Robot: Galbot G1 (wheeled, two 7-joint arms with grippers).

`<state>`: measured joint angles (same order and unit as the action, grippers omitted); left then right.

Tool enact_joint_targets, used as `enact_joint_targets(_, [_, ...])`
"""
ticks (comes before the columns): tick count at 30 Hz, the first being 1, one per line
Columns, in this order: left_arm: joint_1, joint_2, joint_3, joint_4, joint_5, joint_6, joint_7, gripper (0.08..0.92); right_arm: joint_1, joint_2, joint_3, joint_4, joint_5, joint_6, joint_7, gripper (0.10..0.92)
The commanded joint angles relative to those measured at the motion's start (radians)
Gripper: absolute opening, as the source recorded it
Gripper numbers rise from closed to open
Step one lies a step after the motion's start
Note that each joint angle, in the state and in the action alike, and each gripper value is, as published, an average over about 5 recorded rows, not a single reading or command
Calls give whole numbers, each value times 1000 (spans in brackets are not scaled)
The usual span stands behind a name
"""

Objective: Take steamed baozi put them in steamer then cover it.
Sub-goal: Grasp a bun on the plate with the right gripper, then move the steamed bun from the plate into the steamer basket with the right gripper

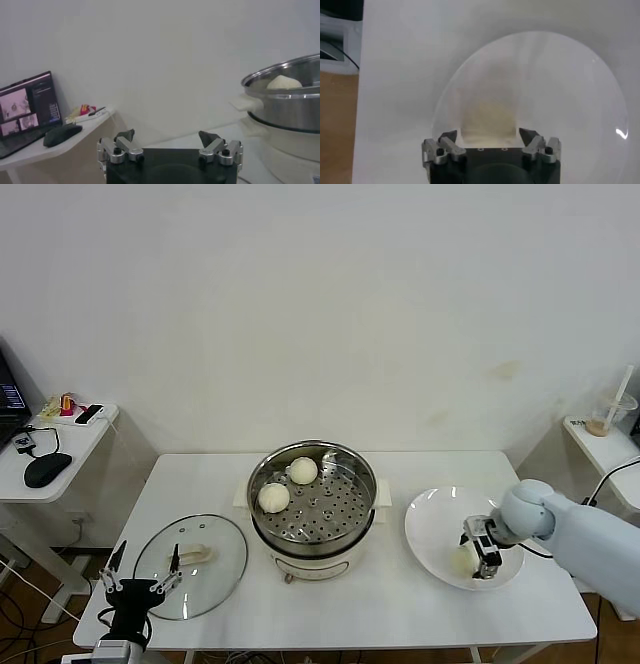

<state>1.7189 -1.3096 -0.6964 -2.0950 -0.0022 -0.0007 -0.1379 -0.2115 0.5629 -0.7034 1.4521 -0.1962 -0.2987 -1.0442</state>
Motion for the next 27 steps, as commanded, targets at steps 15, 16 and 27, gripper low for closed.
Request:
enact_joint_targets(15, [-2, -3, 3, -3, 0, -1, -1, 823, 246, -65, -40, 25, 110, 37, -93, 581])
enact_joint_targets(16, [-3, -3, 5, -3, 0, -1, -1, 823, 271, -67, -40, 27, 123, 40, -94, 583])
enact_joint_targets(27, [-12, 3, 12, -1, -8, -1, -3, 823, 661, 48, -181, 8, 276, 25, -125, 585])
